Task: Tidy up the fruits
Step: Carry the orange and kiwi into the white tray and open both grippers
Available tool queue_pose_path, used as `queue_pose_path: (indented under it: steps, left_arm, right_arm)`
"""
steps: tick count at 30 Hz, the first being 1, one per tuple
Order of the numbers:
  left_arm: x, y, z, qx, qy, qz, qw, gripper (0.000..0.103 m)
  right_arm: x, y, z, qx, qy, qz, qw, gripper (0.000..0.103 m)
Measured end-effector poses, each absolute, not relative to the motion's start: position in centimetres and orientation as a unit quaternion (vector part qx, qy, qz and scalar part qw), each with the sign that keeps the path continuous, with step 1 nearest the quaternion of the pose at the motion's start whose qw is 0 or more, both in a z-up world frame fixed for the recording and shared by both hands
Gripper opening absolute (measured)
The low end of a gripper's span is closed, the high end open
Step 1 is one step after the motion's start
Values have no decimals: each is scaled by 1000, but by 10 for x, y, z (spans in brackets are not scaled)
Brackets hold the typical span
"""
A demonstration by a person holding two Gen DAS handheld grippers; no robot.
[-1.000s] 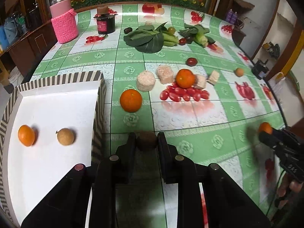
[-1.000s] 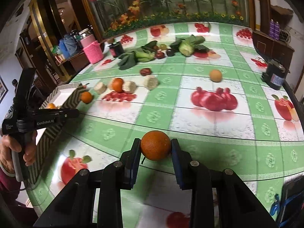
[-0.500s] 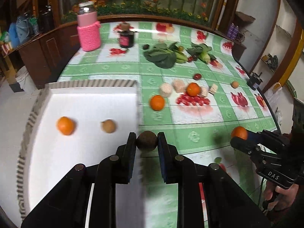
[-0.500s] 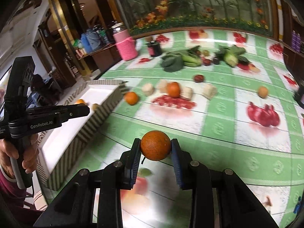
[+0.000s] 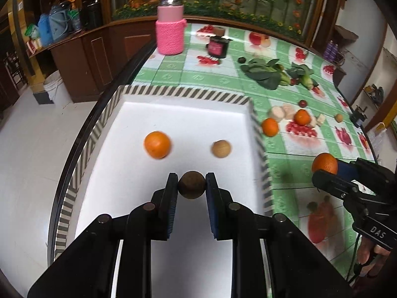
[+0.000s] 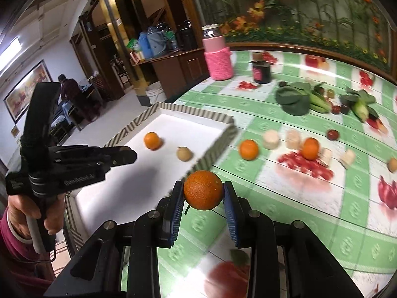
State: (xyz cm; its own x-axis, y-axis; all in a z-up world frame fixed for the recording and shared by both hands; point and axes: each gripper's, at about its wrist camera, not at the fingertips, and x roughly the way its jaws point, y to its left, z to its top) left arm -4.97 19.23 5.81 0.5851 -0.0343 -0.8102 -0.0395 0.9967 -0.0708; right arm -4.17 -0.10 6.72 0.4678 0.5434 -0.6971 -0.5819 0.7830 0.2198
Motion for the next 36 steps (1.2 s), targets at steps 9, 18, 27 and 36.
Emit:
queue_pose_path:
  steps: [9,18,27,36]
  left_arm:
    - [-40,211,37,-49,471,19,881,20]
    - [-31,223,25,-52,484,29,873,20]
    - [-26,234,16,-63,496,36,865,20]
    - [-22,235,15,-61,500,42,863,20]
  right_arm:
    - [-31,41,57,-49,412,348,841,32]
    - [-21,71,45,-75,424,362,827,32]
    - [-14,105,29,-117,442,377,806,32]
    - [-13,119,18,-141,449,375,799,33]
